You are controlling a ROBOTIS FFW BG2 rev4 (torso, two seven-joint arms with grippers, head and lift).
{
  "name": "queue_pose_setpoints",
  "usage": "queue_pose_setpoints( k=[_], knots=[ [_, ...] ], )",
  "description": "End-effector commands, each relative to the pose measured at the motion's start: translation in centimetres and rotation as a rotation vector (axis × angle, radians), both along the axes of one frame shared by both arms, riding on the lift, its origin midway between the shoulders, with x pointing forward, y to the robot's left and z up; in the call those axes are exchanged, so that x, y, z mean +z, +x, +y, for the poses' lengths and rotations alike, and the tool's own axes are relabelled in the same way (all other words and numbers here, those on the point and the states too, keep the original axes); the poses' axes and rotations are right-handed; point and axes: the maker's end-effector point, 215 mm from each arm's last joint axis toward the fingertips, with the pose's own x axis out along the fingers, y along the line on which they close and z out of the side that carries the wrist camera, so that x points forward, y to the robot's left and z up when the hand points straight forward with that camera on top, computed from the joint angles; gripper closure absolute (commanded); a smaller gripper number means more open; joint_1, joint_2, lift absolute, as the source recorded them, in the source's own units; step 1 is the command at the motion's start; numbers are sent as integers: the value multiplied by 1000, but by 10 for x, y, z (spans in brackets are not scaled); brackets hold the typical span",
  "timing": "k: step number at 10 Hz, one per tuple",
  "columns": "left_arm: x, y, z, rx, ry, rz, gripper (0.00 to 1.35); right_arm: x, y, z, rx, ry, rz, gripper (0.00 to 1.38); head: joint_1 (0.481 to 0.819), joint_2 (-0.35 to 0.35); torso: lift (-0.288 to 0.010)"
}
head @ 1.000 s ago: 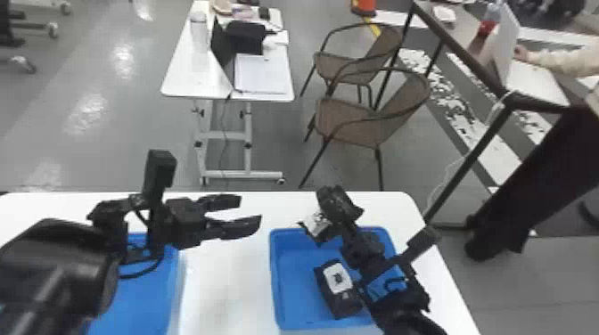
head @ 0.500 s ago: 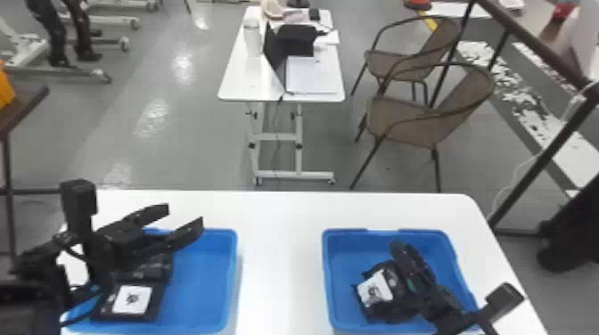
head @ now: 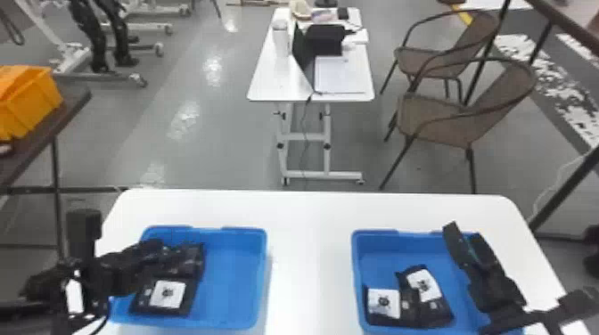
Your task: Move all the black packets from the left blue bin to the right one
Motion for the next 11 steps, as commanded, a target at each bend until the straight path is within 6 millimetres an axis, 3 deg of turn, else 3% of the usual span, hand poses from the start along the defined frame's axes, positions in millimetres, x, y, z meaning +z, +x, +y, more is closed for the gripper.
queue_pose_setpoints(
  k=[1,3,4,5,6,8,10,11],
  knots=[
    [-24,-5,20,43,41,69,453,7,0,13,24,24,-6,213,695,86,0],
    [-56,-1,30,60,59,130,455,6,0,20,42,35,-5,213,695,123,0],
    [-67,5,27,58,69,154,369,5,-1,23,50,39,0,213,695,138,0],
    [-74,13,27,55,84,167,145,2,-2,23,52,43,4,213,695,145,0],
    [-84,17,26,41,84,187,64,1,-3,23,54,46,6,213,695,145,0],
    [-105,20,28,46,102,236,137,-5,-5,24,57,60,17,213,695,142,0],
    [-119,26,30,50,82,251,45,-10,-6,28,72,70,28,213,695,146,0],
    [-121,29,31,47,81,249,61,-12,-7,29,75,74,32,213,695,148,0]
  ],
)
